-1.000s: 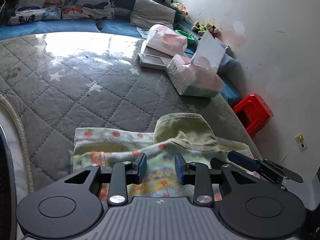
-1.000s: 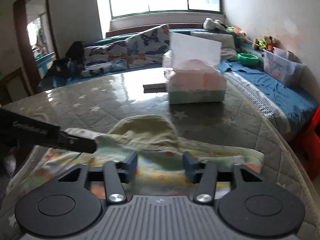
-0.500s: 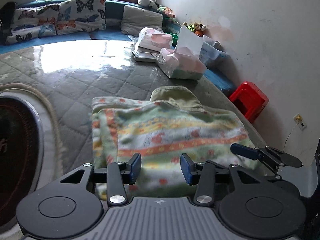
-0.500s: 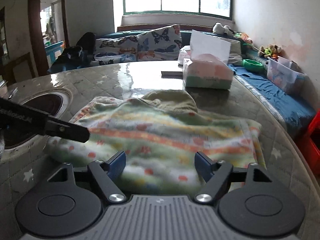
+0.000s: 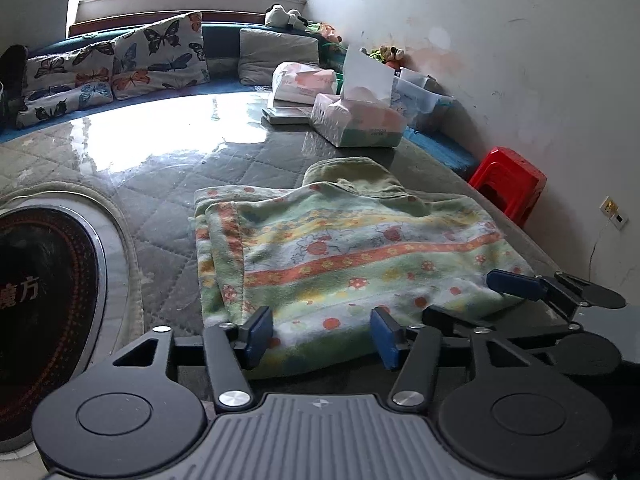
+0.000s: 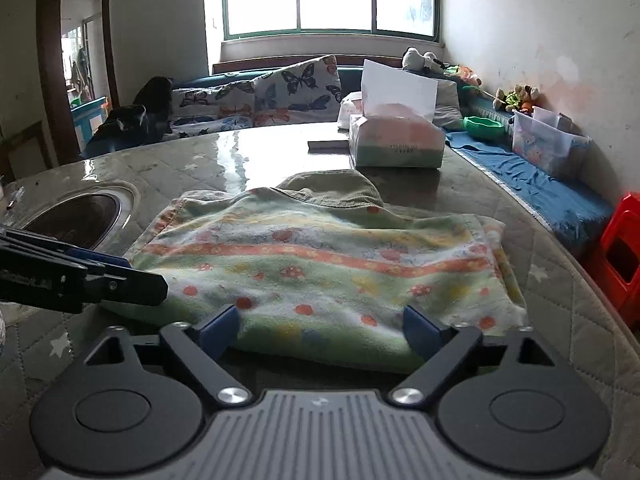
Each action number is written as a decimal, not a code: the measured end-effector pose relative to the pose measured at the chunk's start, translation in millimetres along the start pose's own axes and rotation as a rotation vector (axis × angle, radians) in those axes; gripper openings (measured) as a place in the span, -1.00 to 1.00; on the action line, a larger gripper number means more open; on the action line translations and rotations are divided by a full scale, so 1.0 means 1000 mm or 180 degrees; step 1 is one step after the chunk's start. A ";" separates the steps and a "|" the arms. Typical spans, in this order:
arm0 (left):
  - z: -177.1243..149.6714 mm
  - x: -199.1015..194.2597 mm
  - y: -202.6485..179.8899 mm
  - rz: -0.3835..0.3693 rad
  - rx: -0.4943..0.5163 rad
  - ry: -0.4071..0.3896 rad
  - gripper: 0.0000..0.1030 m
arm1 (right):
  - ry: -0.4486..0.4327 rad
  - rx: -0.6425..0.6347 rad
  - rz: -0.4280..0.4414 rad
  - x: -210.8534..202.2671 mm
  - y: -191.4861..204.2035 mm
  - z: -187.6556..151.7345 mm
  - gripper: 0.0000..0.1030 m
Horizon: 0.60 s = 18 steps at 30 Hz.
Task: Fold clothes
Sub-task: 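Lower the bundle onto the mattress and open both grippers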
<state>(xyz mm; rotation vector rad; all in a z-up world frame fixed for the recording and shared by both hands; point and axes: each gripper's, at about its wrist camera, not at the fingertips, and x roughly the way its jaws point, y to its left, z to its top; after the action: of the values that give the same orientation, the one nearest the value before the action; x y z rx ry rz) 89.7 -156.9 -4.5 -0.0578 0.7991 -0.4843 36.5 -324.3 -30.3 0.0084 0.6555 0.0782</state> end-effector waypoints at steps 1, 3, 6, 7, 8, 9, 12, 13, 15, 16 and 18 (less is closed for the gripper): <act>-0.001 -0.003 0.000 0.0008 0.0001 -0.0018 0.37 | -0.0008 0.0006 -0.0009 -0.001 0.000 0.000 0.83; -0.002 -0.009 0.000 0.0039 0.0005 -0.0057 0.62 | -0.0006 0.0059 -0.0024 -0.002 -0.001 -0.002 0.89; -0.007 -0.016 0.001 0.0070 0.0006 -0.0076 0.69 | 0.0005 0.0122 -0.0043 -0.004 -0.002 -0.004 0.94; -0.008 -0.017 0.001 0.0077 0.0002 -0.0070 0.73 | 0.0007 0.0133 -0.0049 -0.005 -0.002 -0.004 1.00; -0.010 -0.018 0.002 0.0084 -0.0002 -0.0064 0.79 | 0.0009 0.0145 -0.0057 -0.006 -0.002 -0.005 1.00; -0.011 -0.019 0.002 0.0093 -0.0003 -0.0062 0.81 | 0.0009 0.0157 -0.0070 -0.007 -0.001 -0.005 1.00; -0.016 -0.023 0.004 0.0107 -0.0014 -0.0059 0.89 | 0.0012 0.0195 -0.0109 -0.010 0.000 -0.007 1.00; -0.017 -0.024 0.004 0.0105 -0.0019 -0.0054 0.90 | 0.0012 0.0207 -0.0122 -0.011 0.000 -0.008 1.00; -0.021 -0.026 0.005 0.0099 -0.0020 -0.0056 0.96 | 0.0014 0.0233 -0.0148 -0.013 0.001 -0.009 1.00; -0.022 -0.027 0.005 0.0095 -0.0019 -0.0058 0.97 | 0.0015 0.0245 -0.0161 -0.014 0.001 -0.010 1.00; -0.025 -0.030 0.005 0.0089 -0.0016 -0.0064 1.00 | 0.0020 0.0272 -0.0183 -0.015 0.002 -0.011 1.00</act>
<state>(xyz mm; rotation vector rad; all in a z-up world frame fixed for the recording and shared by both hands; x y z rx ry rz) 56.8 -136.7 -2.9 -0.0561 0.7806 -0.4546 17.5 -323.8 -29.5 0.0718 0.6645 -0.0052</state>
